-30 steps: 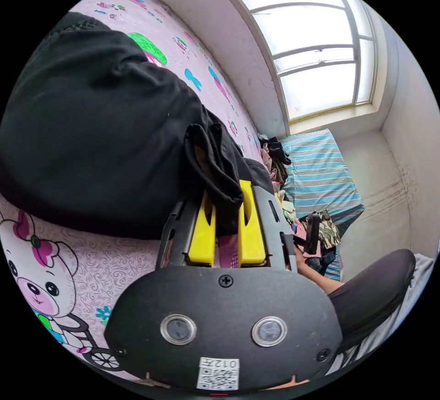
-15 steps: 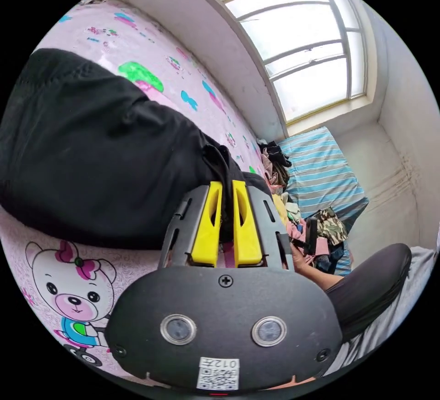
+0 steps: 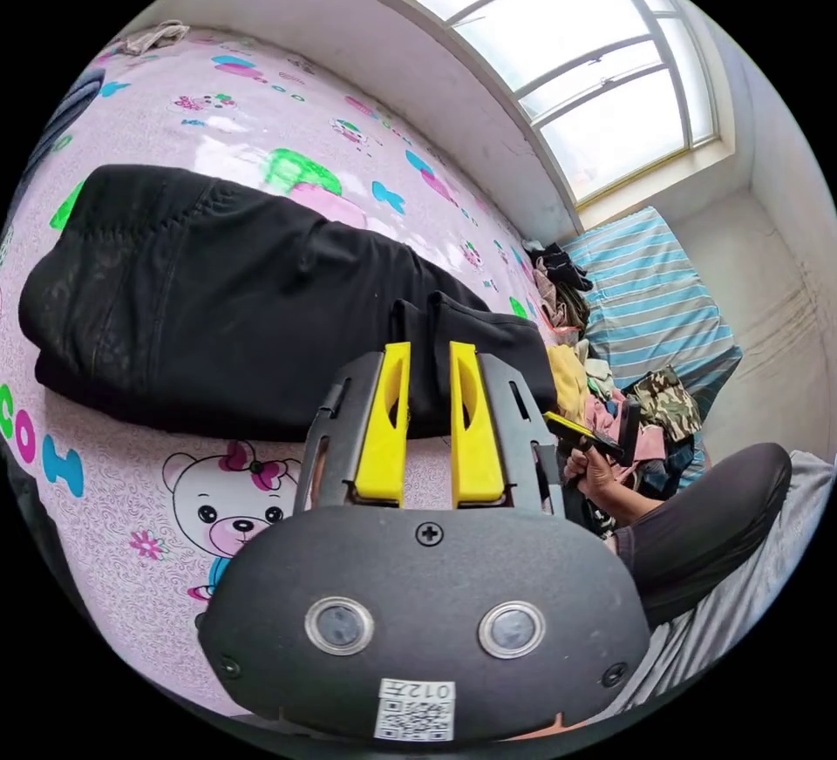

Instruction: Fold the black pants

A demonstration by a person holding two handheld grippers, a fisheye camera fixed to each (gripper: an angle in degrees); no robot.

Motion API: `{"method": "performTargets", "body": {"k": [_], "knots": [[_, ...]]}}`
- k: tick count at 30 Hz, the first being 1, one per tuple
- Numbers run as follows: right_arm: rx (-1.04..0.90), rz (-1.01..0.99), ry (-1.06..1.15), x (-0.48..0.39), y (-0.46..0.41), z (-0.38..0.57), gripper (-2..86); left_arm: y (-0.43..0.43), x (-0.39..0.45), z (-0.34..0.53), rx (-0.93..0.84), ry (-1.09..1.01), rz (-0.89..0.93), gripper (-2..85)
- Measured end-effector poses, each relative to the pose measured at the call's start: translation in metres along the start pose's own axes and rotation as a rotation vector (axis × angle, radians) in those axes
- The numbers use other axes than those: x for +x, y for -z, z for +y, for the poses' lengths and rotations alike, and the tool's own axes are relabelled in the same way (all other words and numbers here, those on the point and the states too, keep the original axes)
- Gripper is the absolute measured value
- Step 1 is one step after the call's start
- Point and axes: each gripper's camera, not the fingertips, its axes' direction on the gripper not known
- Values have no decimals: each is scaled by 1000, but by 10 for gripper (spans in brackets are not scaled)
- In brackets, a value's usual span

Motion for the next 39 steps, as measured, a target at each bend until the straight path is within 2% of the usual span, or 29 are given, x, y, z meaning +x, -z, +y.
{"method": "performTargets", "body": {"k": [4,8,10,13,16,18,21,25,30,34,35,39], "knots": [[103,21,-2,-11,49,31,88,-32,22,-18,-133,-21,47,82],[118,29,-7,-22,64,44,86,-73,33,-25,-254,7,-12,70],[118,37,-9,-24,69,44,86,-80,35,-24,-248,30,-52,53],[131,26,-17,-23,86,42,86,-81,41,-26,-249,6,18,29],[132,30,20,-32,104,42,84,-46,68,-30,-143,-83,45,18],[135,44,46,-41,113,44,82,-18,94,-27,-92,-186,1,13],[112,38,54,-51,116,44,82,-18,98,-21,-122,-203,-58,10],[113,32,75,-78,127,44,89,-39,81,-14,-156,-116,-47,8],[95,160,140,-122,124,43,109,-43,87,-7,-143,-102,-67,8],[74,215,201,-156,106,26,83,-40,95,-7,-140,-115,-70,7],[45,262,219,-162,99,21,71,-38,100,-7,-136,-128,-91,6],[20,205,129,-149,100,12,57,-30,126,-11,-141,-204,-220,2]]}}
